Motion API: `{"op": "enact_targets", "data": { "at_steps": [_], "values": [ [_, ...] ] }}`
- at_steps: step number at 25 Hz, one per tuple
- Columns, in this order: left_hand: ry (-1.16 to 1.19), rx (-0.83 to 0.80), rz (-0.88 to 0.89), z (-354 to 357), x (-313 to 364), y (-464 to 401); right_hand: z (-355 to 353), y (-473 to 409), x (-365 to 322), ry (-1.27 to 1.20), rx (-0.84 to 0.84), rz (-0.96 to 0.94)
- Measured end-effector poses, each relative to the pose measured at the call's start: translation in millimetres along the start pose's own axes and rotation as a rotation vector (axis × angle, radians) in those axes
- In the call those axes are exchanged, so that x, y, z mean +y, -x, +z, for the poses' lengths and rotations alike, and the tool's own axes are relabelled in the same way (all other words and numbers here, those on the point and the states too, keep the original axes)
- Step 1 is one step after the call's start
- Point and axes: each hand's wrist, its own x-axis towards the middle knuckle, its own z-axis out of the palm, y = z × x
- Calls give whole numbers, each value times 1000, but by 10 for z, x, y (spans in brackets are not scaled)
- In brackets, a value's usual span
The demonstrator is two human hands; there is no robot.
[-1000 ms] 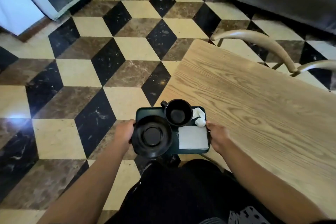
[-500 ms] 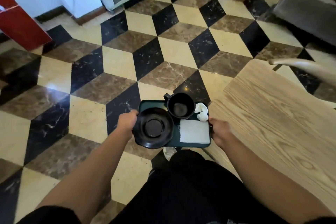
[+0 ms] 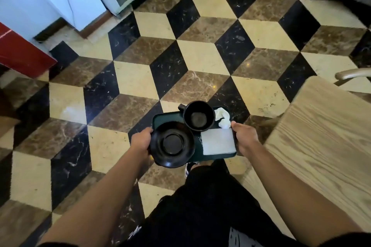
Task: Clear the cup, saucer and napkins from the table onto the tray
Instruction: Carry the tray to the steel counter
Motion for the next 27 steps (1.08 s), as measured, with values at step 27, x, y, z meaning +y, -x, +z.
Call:
{"op": "enact_targets", "data": {
  "at_steps": [27],
  "values": [
    [-387,-335,132,3075,4078,-1778,1013,-1917,-3021,-282,354,-3]
  ]
}}
